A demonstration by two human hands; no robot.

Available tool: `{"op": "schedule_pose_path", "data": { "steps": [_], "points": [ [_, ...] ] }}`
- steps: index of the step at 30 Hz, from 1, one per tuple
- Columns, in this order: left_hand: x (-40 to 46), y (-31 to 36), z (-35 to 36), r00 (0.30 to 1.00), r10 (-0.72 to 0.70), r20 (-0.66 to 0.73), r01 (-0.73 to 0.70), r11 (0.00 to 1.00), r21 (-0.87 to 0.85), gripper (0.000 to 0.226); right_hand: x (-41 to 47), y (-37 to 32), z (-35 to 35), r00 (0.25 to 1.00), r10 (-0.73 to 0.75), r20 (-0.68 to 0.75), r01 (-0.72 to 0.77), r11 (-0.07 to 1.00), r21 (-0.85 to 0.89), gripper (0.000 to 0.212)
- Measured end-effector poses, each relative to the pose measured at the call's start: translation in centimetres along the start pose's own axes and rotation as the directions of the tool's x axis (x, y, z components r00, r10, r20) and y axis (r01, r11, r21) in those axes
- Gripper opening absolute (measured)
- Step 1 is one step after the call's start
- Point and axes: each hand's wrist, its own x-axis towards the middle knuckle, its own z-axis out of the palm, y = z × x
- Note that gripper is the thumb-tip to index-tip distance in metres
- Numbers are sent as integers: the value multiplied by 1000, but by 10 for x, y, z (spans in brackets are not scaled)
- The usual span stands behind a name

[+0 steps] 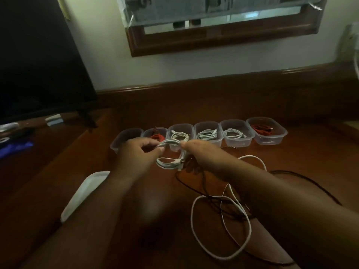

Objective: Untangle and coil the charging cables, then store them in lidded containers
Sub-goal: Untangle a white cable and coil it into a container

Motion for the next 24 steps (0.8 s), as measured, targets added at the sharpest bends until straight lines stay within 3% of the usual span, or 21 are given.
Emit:
{"op": "schedule_pose_path", "data": {
  "steps": [2,4,7,10,13,18,20,24],
  "points": [
    [8,-15,-19,996,-88,-14,88,996,-33,9,16,-6,14,999,-31,30,34,996,-86,39],
    [19,-34,-35,984,-164,-66,162,986,-23,7,37,-2,28,995,-82,55,95,939,-329,37],
    [39,-62,-47,954,-265,-137,274,960,48,8,63,14,49,984,-38,175,145,747,-649,35],
    [60,-85,-46,917,-351,-188,366,930,47,8,75,33,63,968,10,250,200,569,-798,41],
    [81,-105,-37,889,-397,-228,412,911,20,6,76,52,70,951,-49,305,290,485,-825,53],
    [116,-132,-18,782,-551,-289,534,833,-144,22,73,71,72,954,-145,262,297,569,-767,62],
    [125,-140,-14,786,-537,-307,548,834,-56,25,75,71,72,952,-155,265,306,568,-764,62],
    [134,-147,-9,872,-411,-266,485,800,354,31,79,73,72,949,-163,270,314,571,-759,64]
  ]
}}
